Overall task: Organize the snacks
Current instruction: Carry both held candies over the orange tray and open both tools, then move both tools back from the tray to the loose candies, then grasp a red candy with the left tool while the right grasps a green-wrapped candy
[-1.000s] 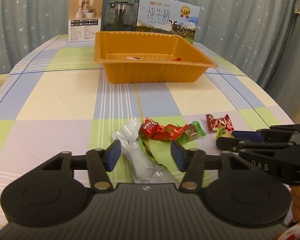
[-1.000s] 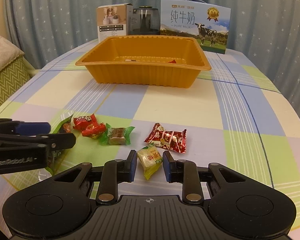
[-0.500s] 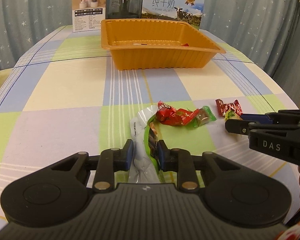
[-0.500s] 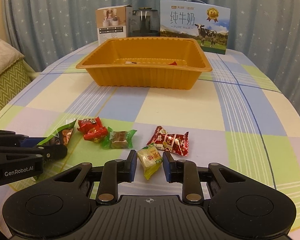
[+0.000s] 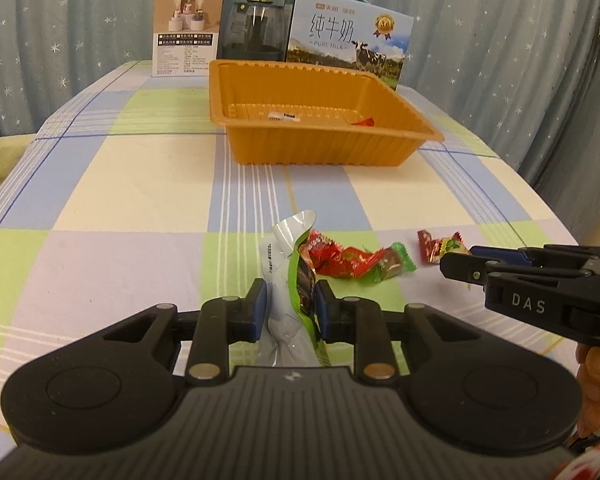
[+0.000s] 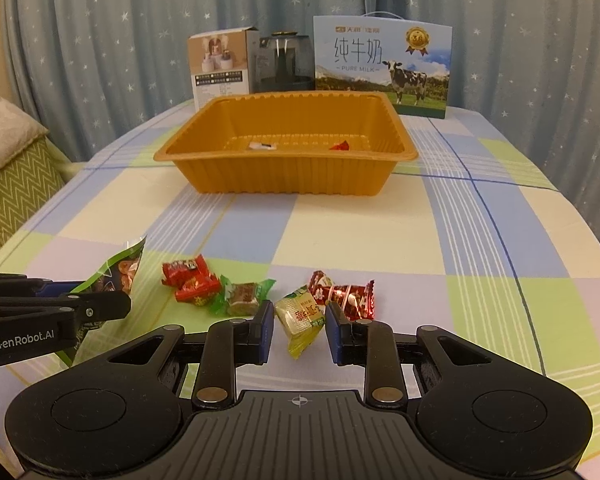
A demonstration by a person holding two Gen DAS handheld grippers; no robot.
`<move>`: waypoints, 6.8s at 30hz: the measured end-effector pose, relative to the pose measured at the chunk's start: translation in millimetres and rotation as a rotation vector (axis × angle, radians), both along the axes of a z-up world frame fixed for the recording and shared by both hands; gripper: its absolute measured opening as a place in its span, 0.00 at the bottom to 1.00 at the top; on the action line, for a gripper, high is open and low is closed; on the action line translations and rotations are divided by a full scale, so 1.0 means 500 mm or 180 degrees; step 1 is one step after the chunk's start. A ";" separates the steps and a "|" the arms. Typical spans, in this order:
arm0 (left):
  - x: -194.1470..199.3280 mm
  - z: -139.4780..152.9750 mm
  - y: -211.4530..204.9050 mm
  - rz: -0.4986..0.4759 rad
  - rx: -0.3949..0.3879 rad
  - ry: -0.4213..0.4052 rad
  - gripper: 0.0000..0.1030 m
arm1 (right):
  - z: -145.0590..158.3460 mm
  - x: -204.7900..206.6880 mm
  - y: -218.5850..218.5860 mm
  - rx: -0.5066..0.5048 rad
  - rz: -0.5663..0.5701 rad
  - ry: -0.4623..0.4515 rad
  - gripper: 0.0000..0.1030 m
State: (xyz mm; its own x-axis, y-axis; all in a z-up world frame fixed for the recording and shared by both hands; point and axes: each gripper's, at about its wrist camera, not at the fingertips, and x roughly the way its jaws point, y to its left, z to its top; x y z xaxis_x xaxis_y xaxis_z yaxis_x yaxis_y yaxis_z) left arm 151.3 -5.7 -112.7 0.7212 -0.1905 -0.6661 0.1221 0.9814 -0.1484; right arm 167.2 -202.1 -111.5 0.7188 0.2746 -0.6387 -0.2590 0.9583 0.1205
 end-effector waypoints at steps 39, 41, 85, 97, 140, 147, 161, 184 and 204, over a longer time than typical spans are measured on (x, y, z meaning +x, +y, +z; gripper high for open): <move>0.210 0.142 -0.035 -0.0159 -0.0213 -0.0494 0.22 | 0.150 0.151 -0.031 0.0305 -0.0179 -0.0516 0.27; 0.230 0.143 -0.031 -0.0137 -0.0219 -0.0516 0.22 | 0.150 0.169 -0.030 0.0314 -0.0182 -0.0534 0.27; 0.426 0.094 0.052 0.0180 -0.0206 -0.0522 0.38 | 0.099 0.386 -0.010 0.0611 -0.0200 -0.0329 0.27; 0.424 0.096 0.052 0.0186 -0.0209 -0.0521 0.40 | 0.099 0.384 -0.006 0.0777 -0.0093 -0.0364 0.28; 0.251 0.109 -0.008 -0.0035 -0.0060 -0.0672 0.49 | 0.122 0.208 -0.146 0.0987 -0.0923 -0.0402 0.60; 0.161 0.095 -0.007 -0.0106 -0.0048 -0.0607 0.49 | 0.113 0.145 -0.144 0.0853 -0.0892 -0.0305 0.60; 0.033 0.025 0.012 -0.0220 0.0097 -0.0282 0.49 | 0.046 0.020 -0.134 0.0692 -0.0827 0.0003 0.60; 0.111 -0.029 -0.051 -0.0988 0.0774 -0.0105 0.42 | -0.010 0.035 -0.119 0.0568 -0.0727 0.0333 0.60; 0.148 -0.053 -0.054 -0.0861 0.0602 0.0019 0.20 | -0.013 0.044 -0.110 0.0569 -0.0724 0.0345 0.60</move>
State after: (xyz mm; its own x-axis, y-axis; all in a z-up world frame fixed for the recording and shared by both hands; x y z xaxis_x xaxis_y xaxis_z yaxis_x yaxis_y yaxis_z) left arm 225.4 -32.6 -139.2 0.6573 -0.2472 -0.7119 0.3819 0.9236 0.0319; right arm 189.3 -257.0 -118.1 0.7049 0.2295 -0.6711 -0.0167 0.9513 0.3077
